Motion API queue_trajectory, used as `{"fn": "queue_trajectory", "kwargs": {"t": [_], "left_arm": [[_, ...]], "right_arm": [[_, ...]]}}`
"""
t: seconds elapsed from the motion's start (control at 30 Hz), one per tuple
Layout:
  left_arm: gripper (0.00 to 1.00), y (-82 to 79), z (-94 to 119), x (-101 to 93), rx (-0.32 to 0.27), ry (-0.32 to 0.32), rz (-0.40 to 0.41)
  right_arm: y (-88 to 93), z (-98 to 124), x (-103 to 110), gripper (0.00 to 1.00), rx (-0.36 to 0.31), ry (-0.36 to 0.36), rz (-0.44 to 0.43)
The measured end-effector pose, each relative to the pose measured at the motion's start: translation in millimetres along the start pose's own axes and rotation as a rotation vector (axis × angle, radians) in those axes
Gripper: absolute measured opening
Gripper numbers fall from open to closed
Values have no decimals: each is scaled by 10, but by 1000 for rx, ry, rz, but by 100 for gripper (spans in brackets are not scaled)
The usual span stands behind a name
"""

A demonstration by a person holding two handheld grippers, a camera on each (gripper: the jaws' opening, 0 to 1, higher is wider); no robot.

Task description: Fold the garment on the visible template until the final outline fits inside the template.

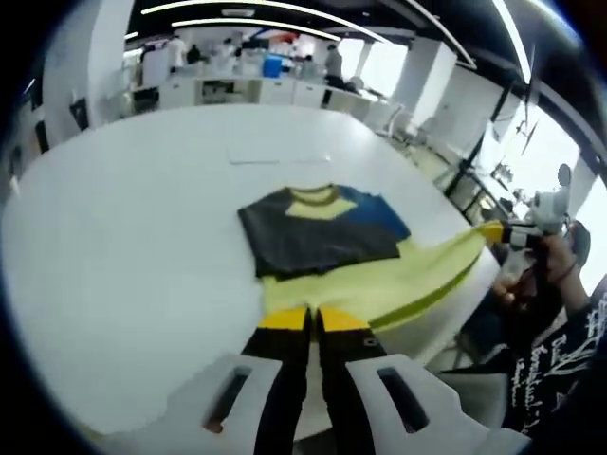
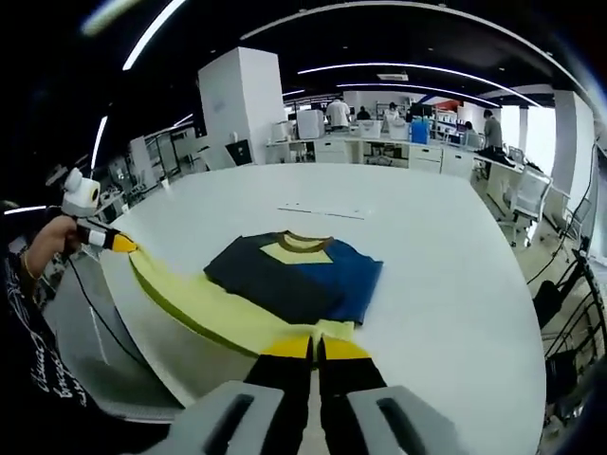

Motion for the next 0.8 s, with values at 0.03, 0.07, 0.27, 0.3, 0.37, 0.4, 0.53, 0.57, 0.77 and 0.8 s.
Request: {"fn": "queue_trajectory", "kwargs": {"t": [0.03,0.07,0.27,0.3,0.37,0.4,0.53,0.57,0.77,0.8], "left_arm": [[0,-29,-12,6,-2,-1,-2],[0,-52,-17,8,-6,-1,-3],[0,-216,-75,56,-38,-13,-9],[0,-237,-84,63,-43,-15,-11],[0,-286,-108,80,-51,-19,-16],[0,-316,-122,89,-59,-21,-19],[0,-381,-168,119,-69,-26,-26],[0,-401,-181,135,-70,-28,-28],[0,-522,-262,212,-87,-30,-36],[0,-541,-274,219,-90,-29,-39]], "right_arm": [[-27,-13,-11,0,-4,1,3],[-56,-28,-24,0,-8,2,7],[-198,-108,-101,0,-28,13,30],[-223,-128,-116,0,-33,14,32],[-262,-166,-143,0,-40,17,35],[-276,-181,-153,0,-43,18,36],[-338,-241,-194,0,-52,21,42],[-352,-254,-203,0,-55,21,42],[-456,-362,-284,0,-66,29,45],[-481,-382,-296,0,-69,30,47]]}}
Point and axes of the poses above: the point that each gripper's makers call its tool centre point, and the gripper's own axes: z roughly backward along the fingers, x roughly to its left, y roughly out of its underside, the point moved 6 cm from there along z, roughly backward along the fingers, and after that the axes turned 1 degree about y, right-handed, at the moved point
